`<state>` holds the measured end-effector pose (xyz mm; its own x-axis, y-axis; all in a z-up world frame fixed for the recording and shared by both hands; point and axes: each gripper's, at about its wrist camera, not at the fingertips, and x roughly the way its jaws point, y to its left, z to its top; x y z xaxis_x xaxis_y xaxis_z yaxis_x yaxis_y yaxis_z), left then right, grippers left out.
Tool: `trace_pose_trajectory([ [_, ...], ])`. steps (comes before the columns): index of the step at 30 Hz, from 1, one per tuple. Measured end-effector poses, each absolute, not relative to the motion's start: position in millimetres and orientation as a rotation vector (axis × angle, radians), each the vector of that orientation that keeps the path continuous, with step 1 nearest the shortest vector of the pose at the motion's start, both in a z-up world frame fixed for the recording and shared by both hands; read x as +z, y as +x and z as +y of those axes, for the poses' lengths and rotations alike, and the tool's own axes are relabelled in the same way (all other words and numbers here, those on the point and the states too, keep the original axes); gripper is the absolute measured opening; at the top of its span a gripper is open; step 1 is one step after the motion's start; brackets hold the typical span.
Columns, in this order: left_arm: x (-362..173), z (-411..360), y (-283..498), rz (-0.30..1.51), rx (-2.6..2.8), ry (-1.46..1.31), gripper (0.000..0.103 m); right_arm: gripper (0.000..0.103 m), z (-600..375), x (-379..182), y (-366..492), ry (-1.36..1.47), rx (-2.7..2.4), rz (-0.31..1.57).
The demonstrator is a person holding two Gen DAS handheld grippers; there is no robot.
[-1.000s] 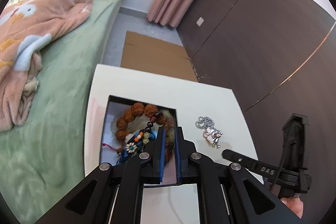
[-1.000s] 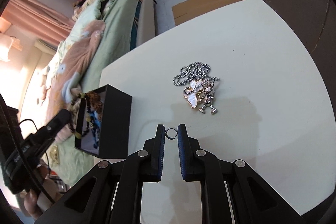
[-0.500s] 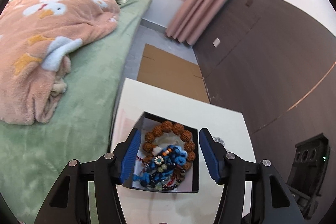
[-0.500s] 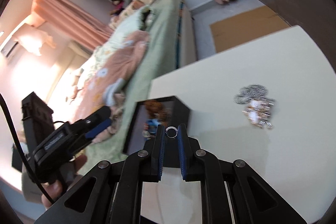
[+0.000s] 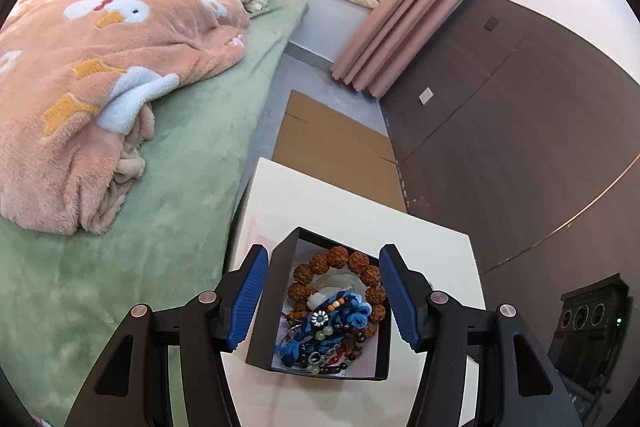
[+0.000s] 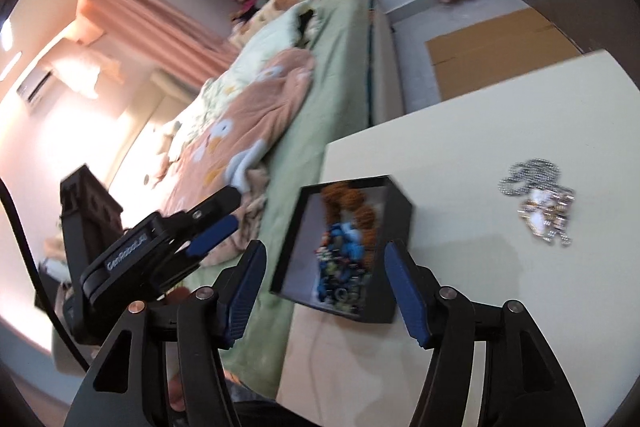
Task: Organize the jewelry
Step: 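Release the bead bracelet into the box with the left tool while the right tool drops the hoop in, then close the left tool on the robot charm of the silver chain necklace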
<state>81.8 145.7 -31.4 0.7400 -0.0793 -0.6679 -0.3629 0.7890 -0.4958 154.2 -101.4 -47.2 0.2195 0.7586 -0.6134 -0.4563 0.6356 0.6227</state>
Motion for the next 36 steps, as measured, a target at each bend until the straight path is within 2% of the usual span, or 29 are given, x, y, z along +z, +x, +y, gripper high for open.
trace_pose_trajectory([
  [18, -30, 78, 93, 0.740, 0.086, -0.516, 0.059, 0.063, -195, -39, 158, 0.320, 0.555, 1.010],
  [21, -31, 62, 97, 0.752, 0.072, -0.489, 0.060, 0.070, -208, -37, 158, 0.314, 0.504, 0.997],
  [22, -31, 57, 98, 0.753, 0.068, -0.486, 0.062, 0.074, -215, -36, 158, 0.319, 0.484, 0.987],
  [23, -31, 53, 98, 0.748, 0.062, -0.487, 0.067, 0.077, -222, -32, 156, 0.328, 0.466, 0.973],
  [26, -27, 39, 97, 0.700, 0.035, -0.467, 0.099, 0.087, -245, -26, 154, 0.371, 0.429, 0.932],
  [28, -25, 31, 96, 0.676, 0.033, -0.433, 0.101, 0.094, -259, -24, 154, 0.412, 0.431, 0.921],
  [36, -31, 12, 103, 0.696, 0.023, -0.404, 0.101, 0.094, -281, -33, 162, 0.471, 0.423, 0.990],
])
